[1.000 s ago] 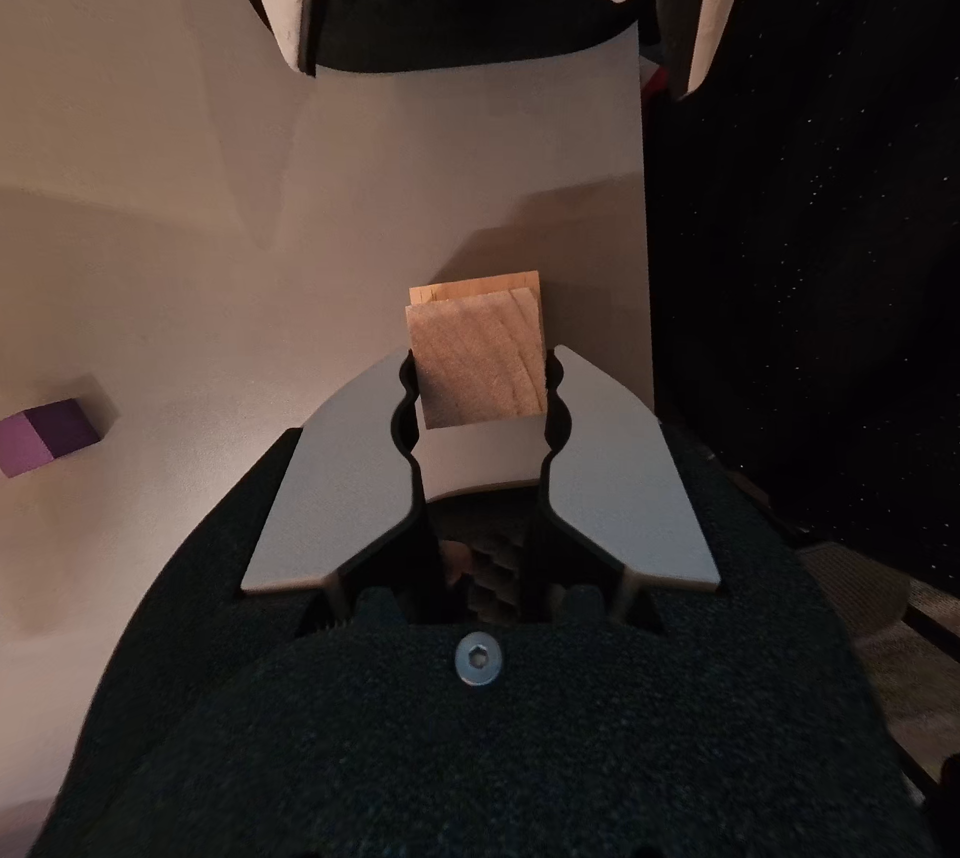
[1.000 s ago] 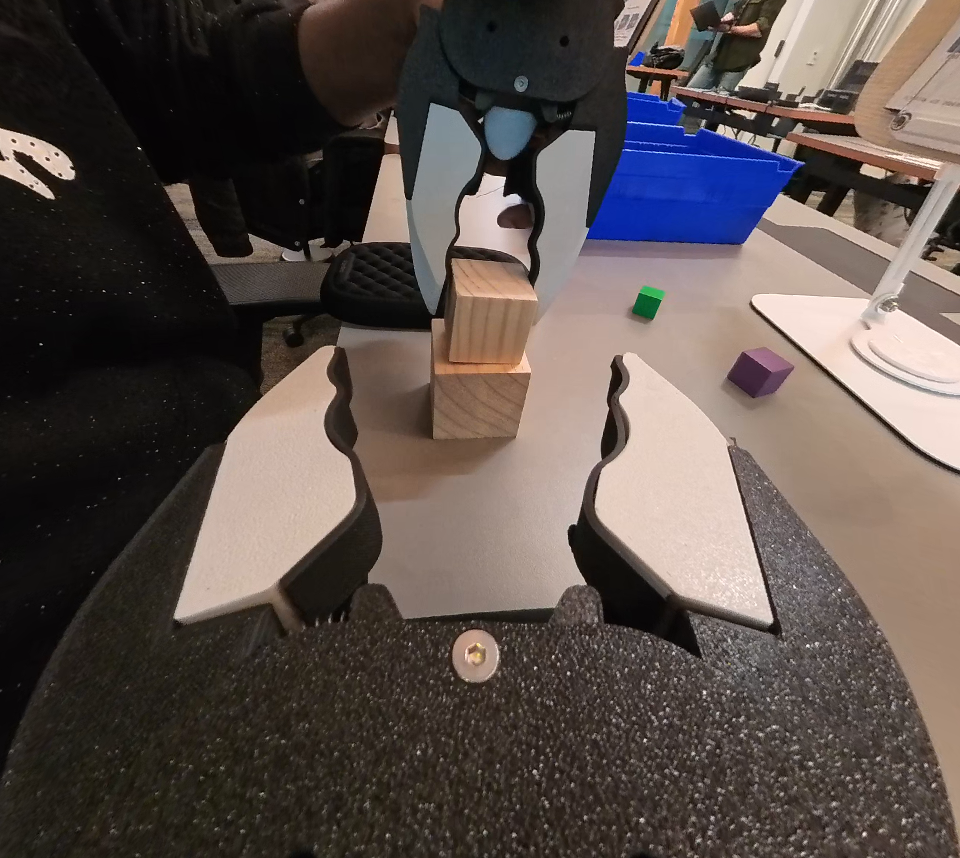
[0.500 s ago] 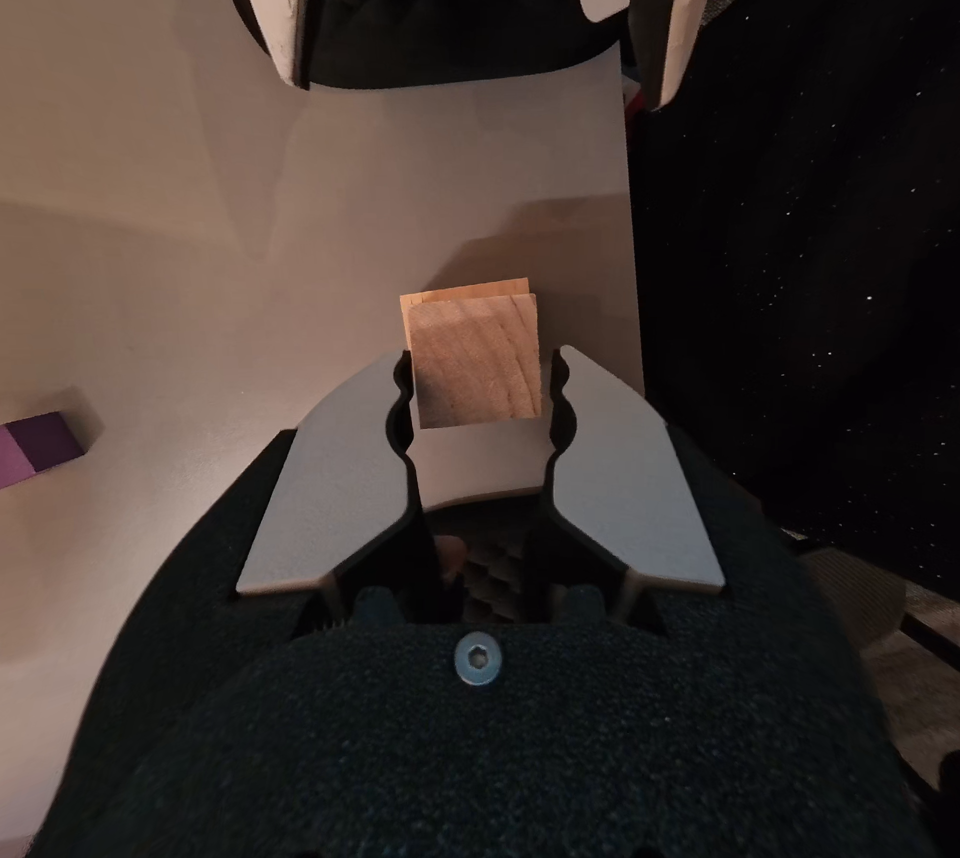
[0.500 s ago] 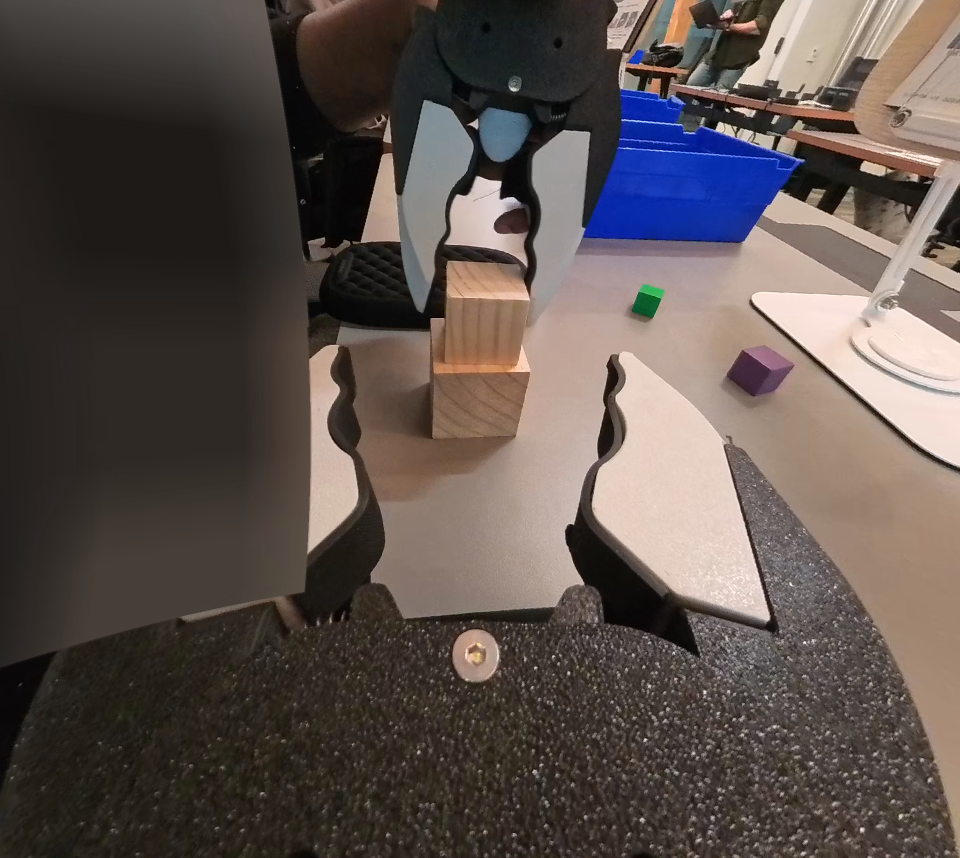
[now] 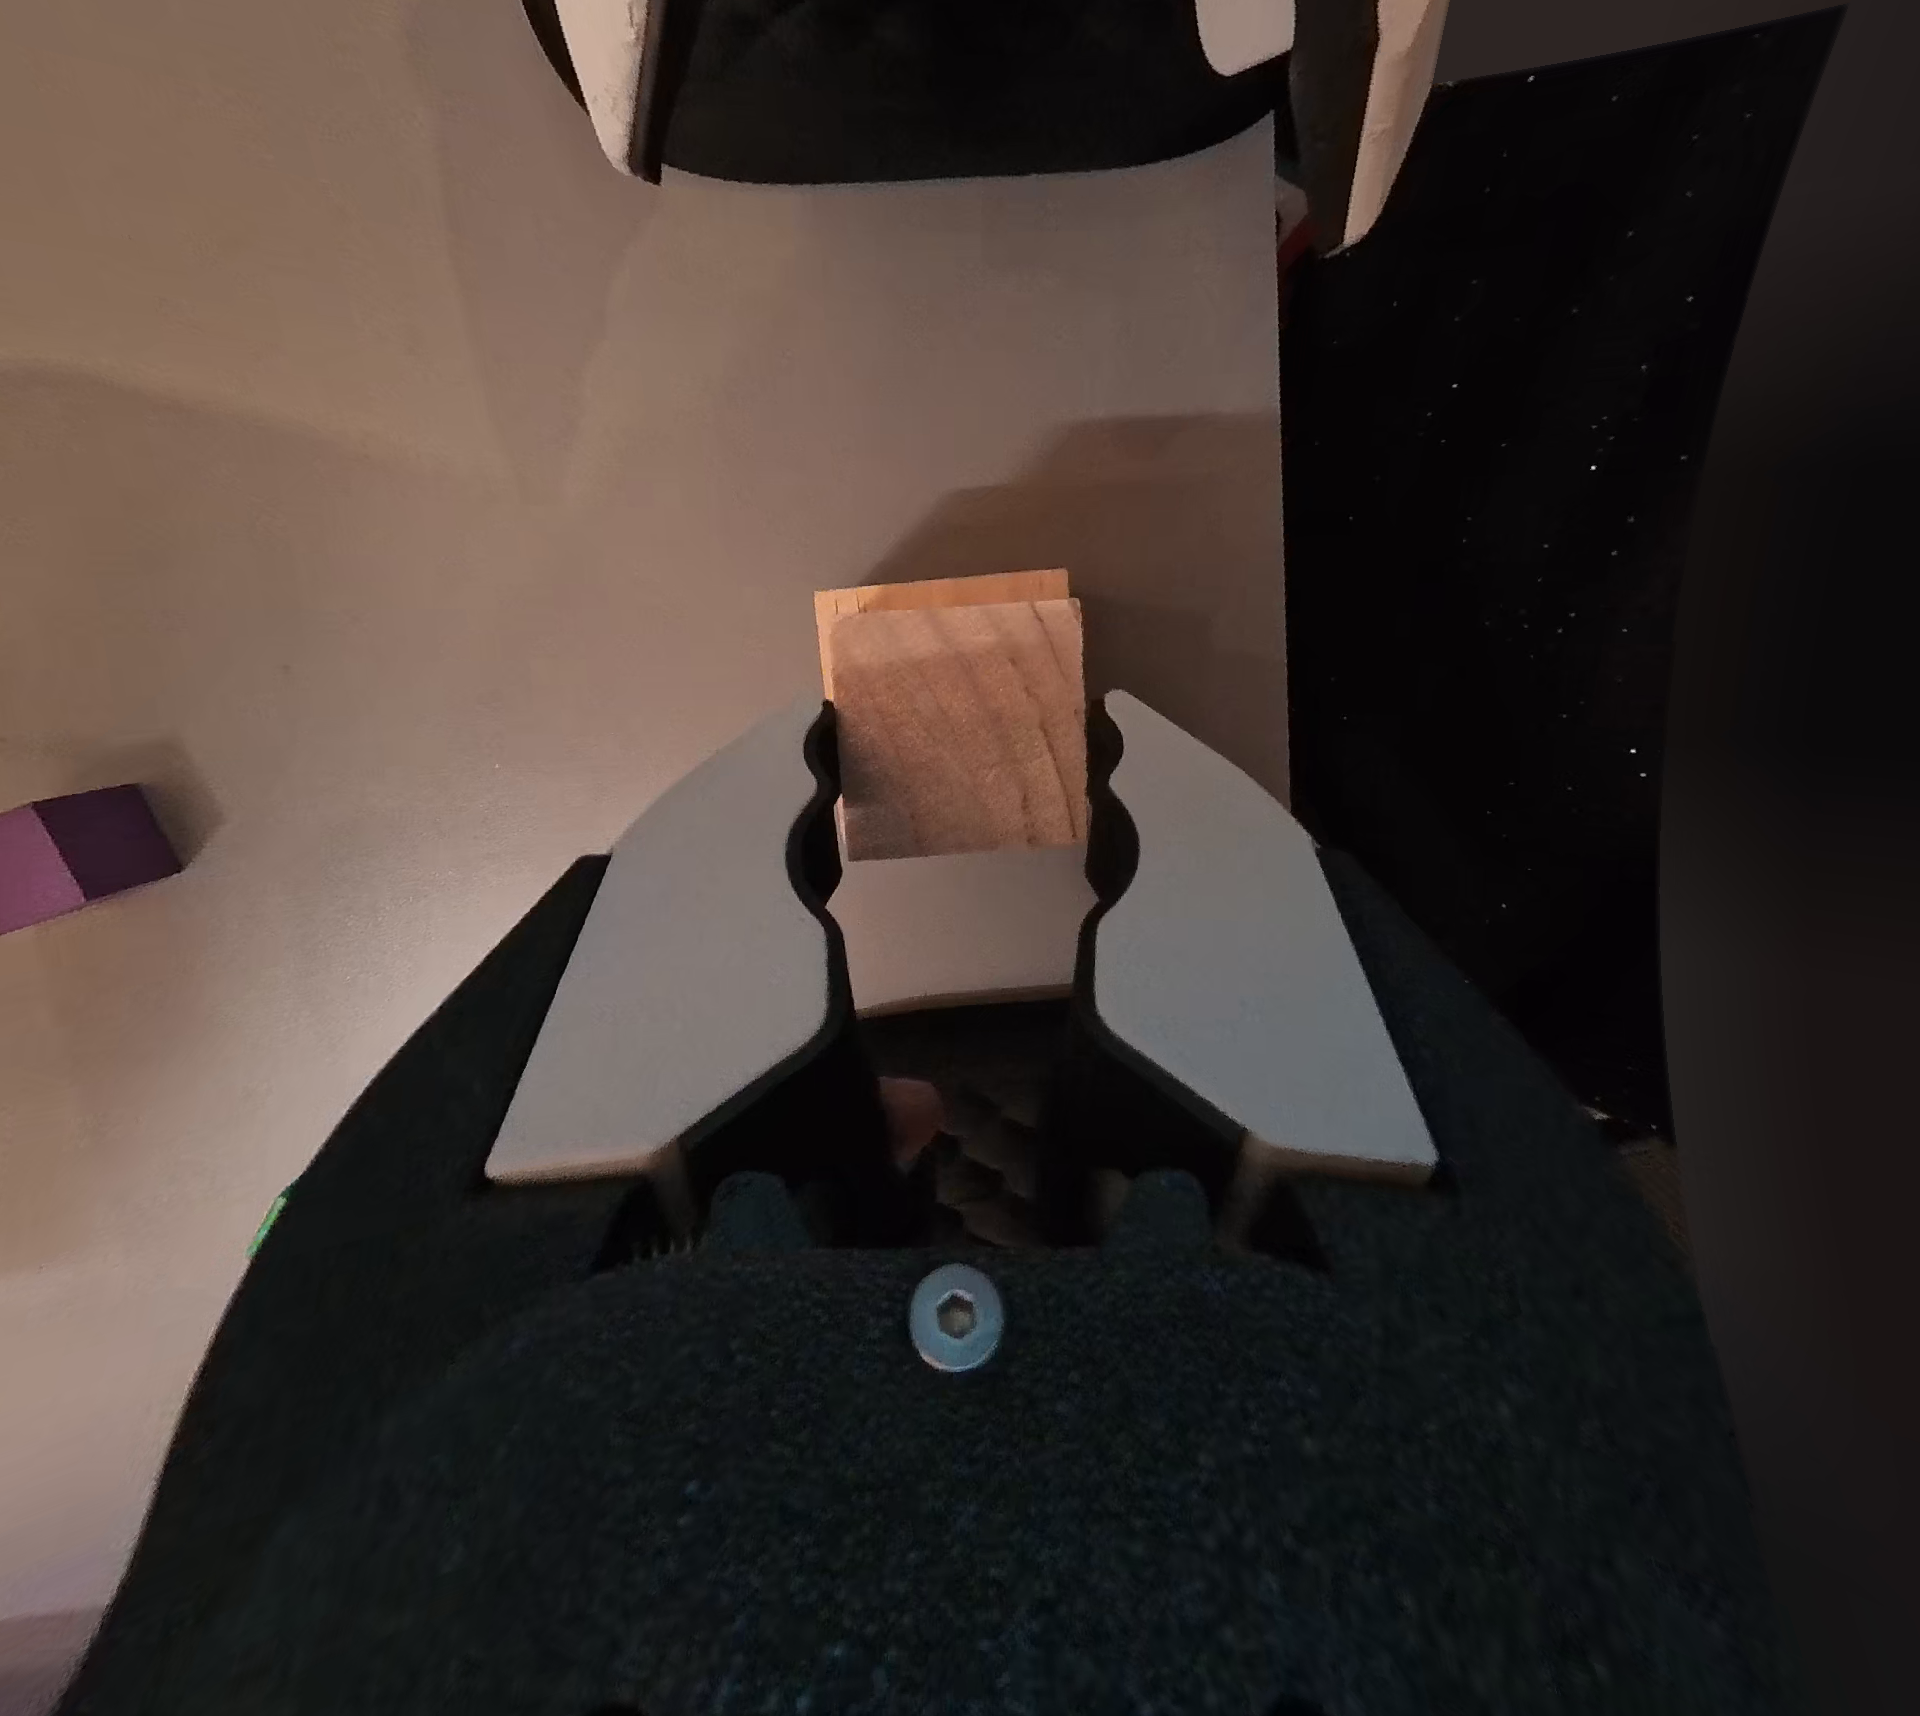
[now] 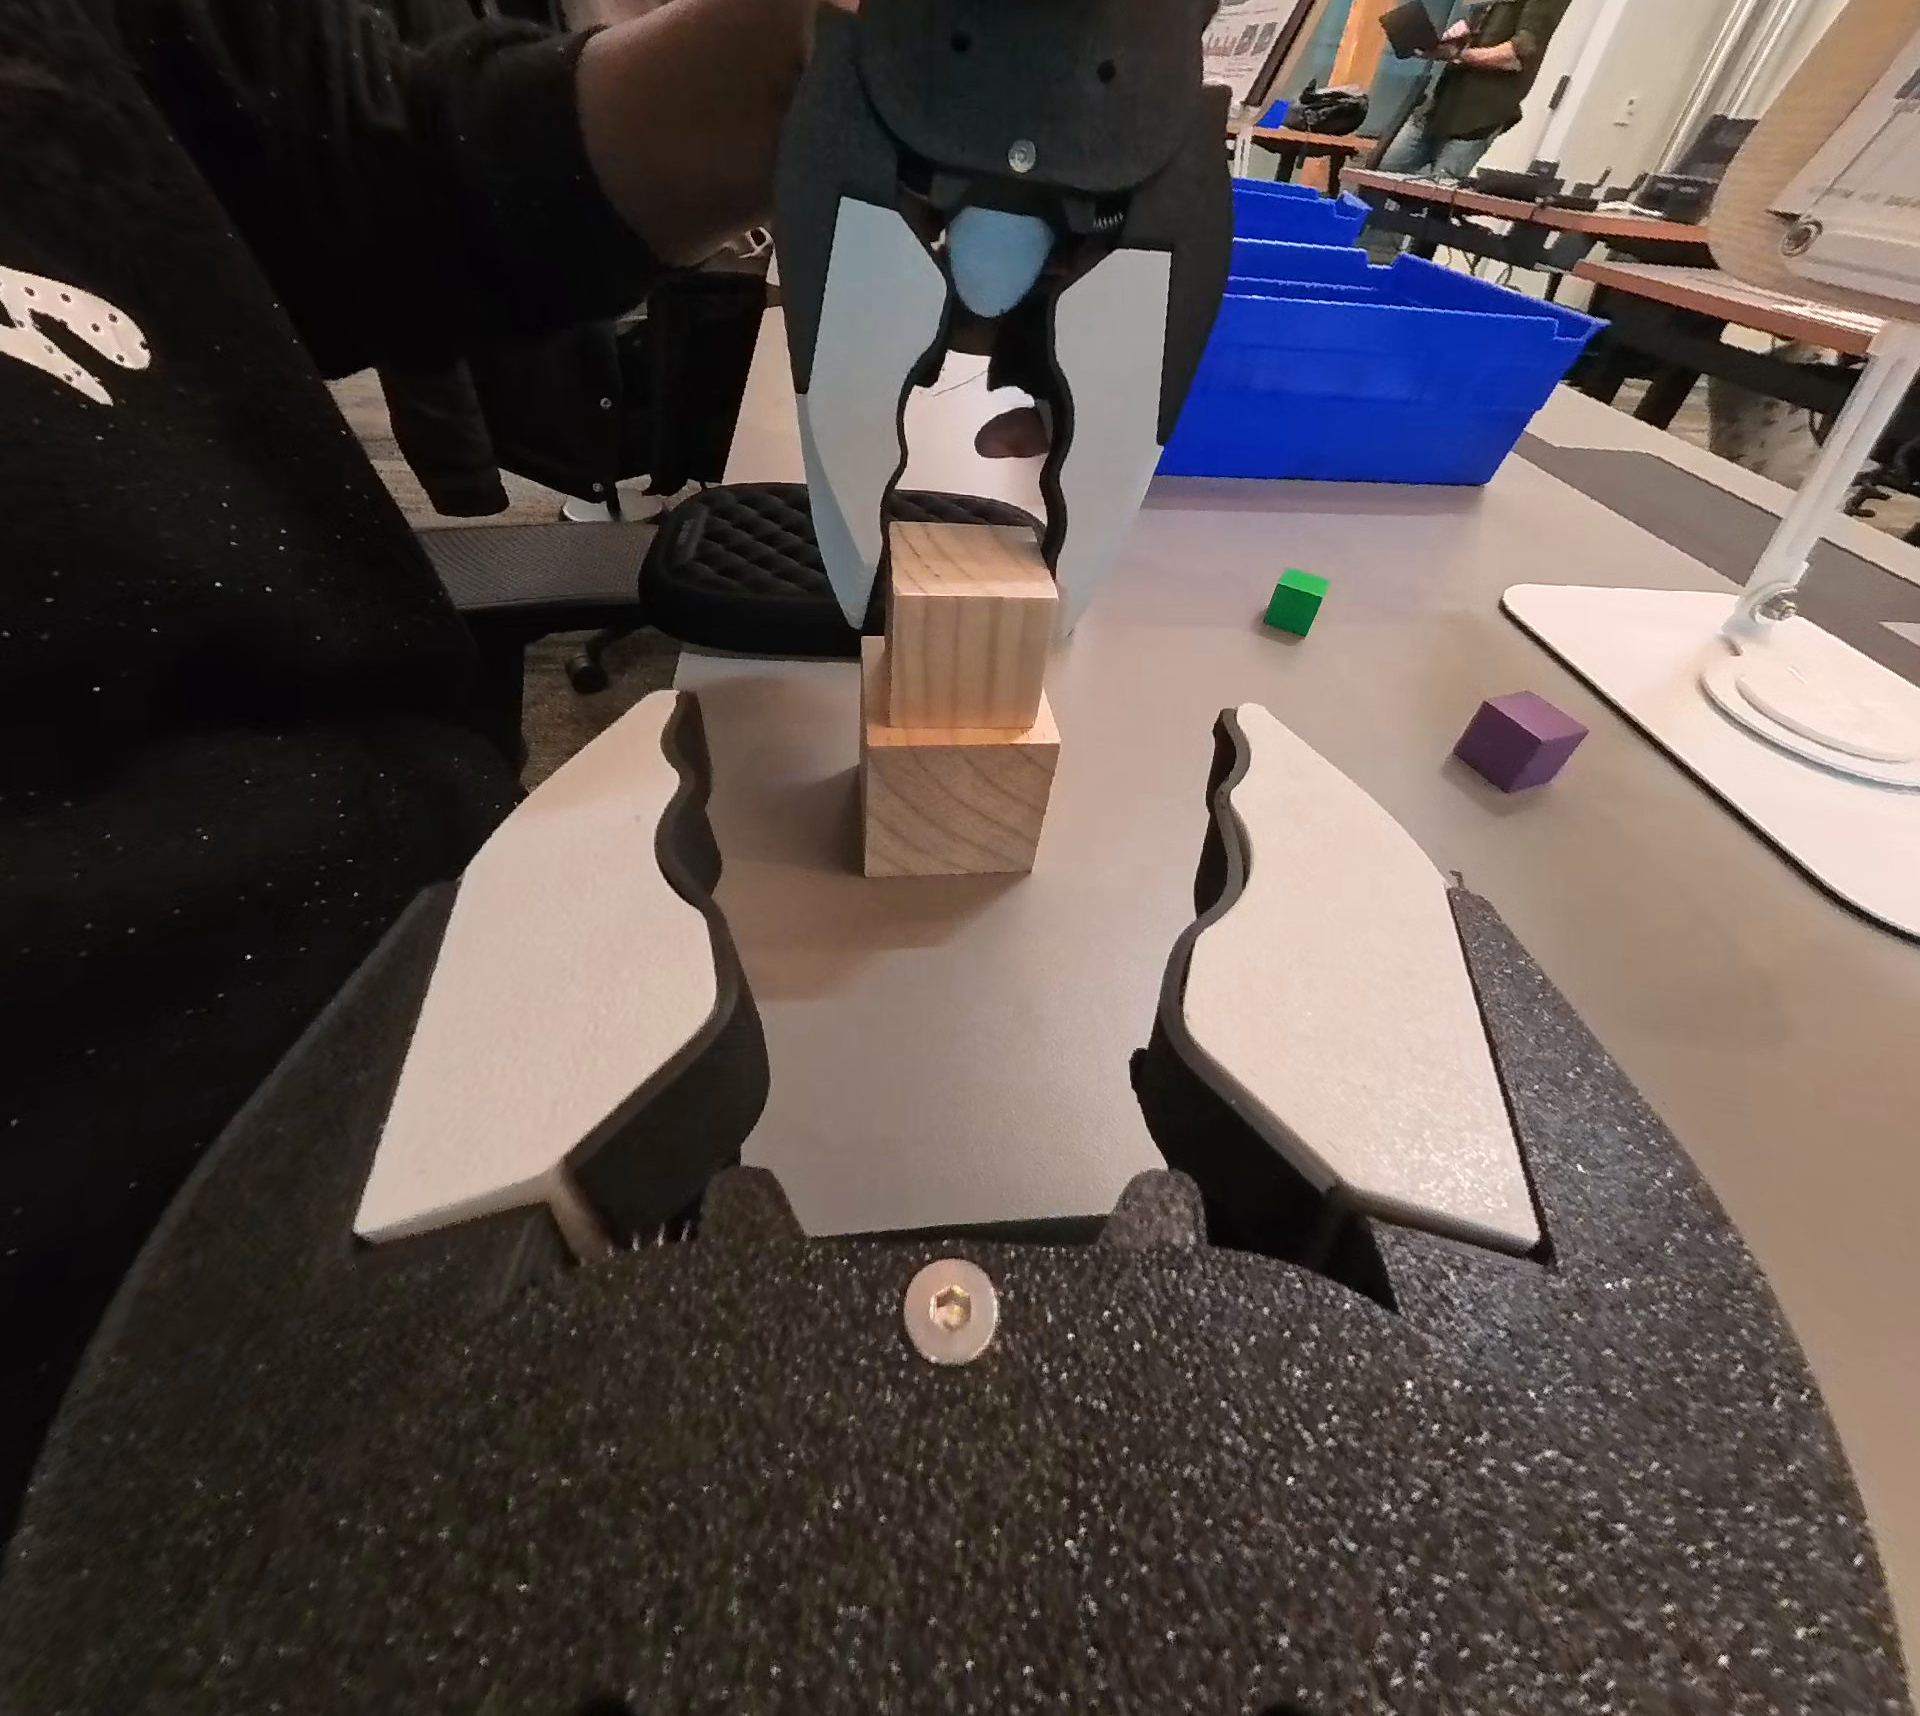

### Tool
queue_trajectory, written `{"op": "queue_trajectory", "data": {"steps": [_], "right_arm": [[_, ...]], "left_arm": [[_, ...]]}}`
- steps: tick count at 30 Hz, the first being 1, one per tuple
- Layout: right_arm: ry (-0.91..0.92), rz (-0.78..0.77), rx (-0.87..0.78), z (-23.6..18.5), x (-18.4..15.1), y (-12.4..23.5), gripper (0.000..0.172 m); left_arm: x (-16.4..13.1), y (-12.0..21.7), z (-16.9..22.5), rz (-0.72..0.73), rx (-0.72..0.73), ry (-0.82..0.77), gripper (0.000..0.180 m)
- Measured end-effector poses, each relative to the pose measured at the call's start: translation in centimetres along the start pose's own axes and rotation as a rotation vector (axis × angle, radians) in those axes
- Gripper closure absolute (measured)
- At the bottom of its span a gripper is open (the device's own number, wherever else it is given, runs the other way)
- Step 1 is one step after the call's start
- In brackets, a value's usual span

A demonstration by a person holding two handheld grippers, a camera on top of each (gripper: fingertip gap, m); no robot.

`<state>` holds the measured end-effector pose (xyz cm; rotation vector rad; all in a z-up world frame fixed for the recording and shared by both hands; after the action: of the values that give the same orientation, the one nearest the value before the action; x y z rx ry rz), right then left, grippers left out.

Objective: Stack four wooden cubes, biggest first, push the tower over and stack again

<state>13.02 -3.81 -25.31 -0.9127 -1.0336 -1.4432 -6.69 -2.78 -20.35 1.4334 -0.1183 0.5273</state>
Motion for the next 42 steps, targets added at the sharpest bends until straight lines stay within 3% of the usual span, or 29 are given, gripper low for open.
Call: {"op": "queue_trajectory", "data": {"steps": [15,19,22,27,30,33,39,42], "right_arm": [[0.0,0.003,-0.002,0.0,0.0,0.0,0.081],[0.0,0.001,-0.001,0.0,0.0,0.0,0.081],[0.0,0.004,-0.002,0.0,0.0,0.1,0.081],[-0.003,0.01,-0.004,0.0,0.0,0.1,0.082],[-0.003,0.008,-0.001,0.0,0.0,0.1,0.082],[-0.004,0.008,-0.001,0.0,0.0,0.1,0.082],[-0.003,0.009,-0.001,0.0,0.0,0.1,0.082],[-0.01,0.018,-0.002,0.1,0.0,0.2,0.082]], "left_arm": [[-0.2,0.0,0.0,0.018,-0.001,0.016,0.133],[-0.3,-0.2,0.2,-0.008,0.0,0.009,0.108],[-0.2,0.3,0.4,0.011,-0.012,-0.006,0.107],[0.0,3.6,-0.5,0.17,-0.075,0.067,0.082],[0.0,5.7,-2.2,0.272,-0.029,0.109,0.076],[-0.1,6.5,-5.4,0.287,0.082,0.157,0.081],[-0.1,3.2,-12.8,0.141,0.255,0.205,0.09],[0.1,1.3,-15.5,0.108,0.247,0.239,0.106]]}}
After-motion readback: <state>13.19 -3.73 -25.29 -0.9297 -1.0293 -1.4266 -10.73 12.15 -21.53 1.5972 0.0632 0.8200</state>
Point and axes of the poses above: each gripper's, where its closed fingertips meet, y back along the fingers, x out of its top, z = x × y across the jaws, the point moved 10 cm from there along y, back along the fingers, and after that the axes turned 14 degrees about y, right-handed, at the moved point
